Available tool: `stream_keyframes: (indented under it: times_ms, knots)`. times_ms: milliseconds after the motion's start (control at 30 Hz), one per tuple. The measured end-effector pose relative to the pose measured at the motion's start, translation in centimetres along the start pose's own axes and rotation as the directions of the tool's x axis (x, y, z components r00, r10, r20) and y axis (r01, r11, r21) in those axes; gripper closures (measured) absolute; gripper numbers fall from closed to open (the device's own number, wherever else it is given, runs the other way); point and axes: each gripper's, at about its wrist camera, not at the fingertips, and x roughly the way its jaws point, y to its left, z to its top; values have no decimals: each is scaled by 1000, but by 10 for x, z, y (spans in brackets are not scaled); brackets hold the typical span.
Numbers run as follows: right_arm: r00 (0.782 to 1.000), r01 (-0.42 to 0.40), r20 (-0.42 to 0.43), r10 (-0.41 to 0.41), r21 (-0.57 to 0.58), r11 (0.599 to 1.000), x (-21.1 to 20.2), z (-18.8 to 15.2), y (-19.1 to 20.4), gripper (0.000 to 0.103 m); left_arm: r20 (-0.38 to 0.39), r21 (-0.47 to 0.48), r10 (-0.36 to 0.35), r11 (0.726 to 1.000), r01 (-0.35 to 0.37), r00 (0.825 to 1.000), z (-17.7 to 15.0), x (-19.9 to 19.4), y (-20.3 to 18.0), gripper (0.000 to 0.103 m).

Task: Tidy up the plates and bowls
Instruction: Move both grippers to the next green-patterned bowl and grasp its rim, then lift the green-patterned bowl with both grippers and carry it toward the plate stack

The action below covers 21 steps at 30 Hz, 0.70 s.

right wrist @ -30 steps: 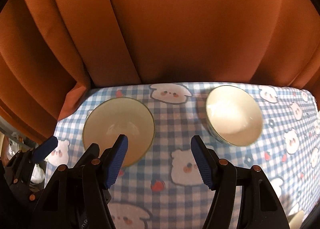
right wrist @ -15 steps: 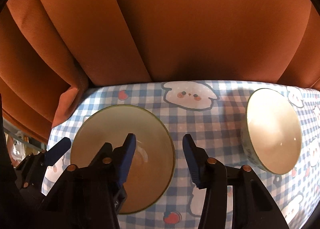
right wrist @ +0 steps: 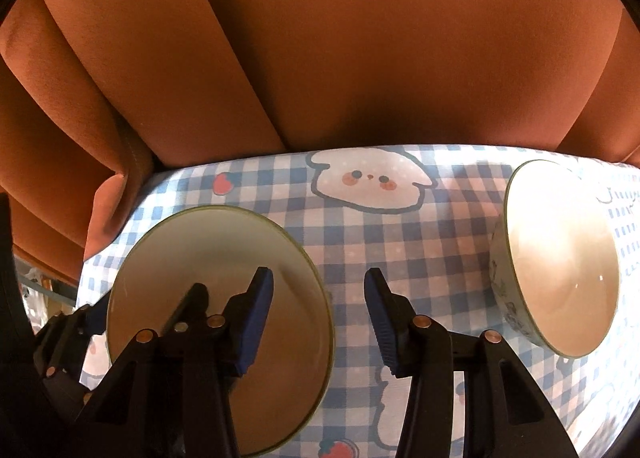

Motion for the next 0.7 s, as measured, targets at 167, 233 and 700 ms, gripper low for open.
stream_keyframes:
  times_ms: [167, 233, 700]
  knots:
    - [999, -44, -12, 44, 9, 999, 1, 5, 2, 78, -7, 3, -42, 999, 42, 999, 3, 0, -5, 70]
    - [999, -50, -14, 50, 12, 999, 1, 5, 1, 78, -7, 4, -34, 999, 34, 999, 4, 0, -6, 71]
    - [1000, -20, -16, 20, -5, 1000, -18, -7, 1, 79, -7, 8, -31, 999, 31, 999, -13, -28, -3, 74]
